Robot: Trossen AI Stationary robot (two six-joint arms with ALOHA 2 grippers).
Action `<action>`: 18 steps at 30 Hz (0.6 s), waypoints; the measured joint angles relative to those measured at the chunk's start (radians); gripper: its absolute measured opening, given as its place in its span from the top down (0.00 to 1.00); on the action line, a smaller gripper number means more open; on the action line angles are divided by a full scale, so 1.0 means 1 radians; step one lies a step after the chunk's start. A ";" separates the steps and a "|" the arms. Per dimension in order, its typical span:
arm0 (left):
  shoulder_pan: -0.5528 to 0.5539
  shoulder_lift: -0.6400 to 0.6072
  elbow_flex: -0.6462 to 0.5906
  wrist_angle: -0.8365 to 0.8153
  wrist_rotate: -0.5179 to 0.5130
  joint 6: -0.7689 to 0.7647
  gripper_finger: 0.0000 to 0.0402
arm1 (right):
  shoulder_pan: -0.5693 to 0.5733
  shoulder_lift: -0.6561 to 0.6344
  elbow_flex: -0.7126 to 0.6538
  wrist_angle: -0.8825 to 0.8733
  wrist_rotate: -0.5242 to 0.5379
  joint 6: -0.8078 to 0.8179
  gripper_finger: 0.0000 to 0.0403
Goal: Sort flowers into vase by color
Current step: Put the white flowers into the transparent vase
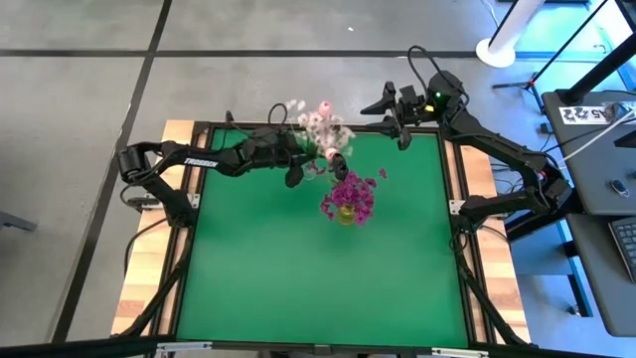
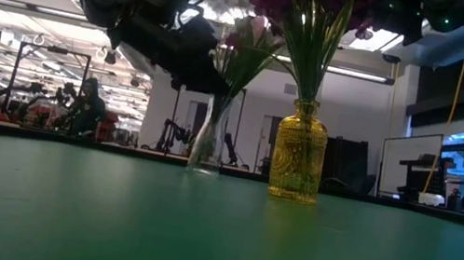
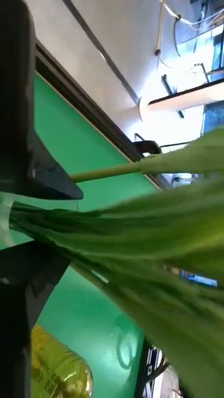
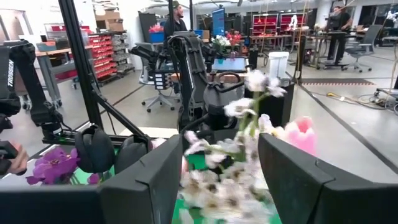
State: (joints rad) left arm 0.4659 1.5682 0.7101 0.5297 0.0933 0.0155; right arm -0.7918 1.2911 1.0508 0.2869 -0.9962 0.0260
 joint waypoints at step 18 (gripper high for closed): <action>0.018 -0.184 0.000 -0.194 -0.062 -0.007 0.54 | 0.000 0.000 0.000 0.002 0.008 0.020 0.48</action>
State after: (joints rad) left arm 0.4841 1.3846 0.7097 0.3352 0.0315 0.0090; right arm -0.7914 1.2911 1.0508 0.2886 -0.9882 0.0464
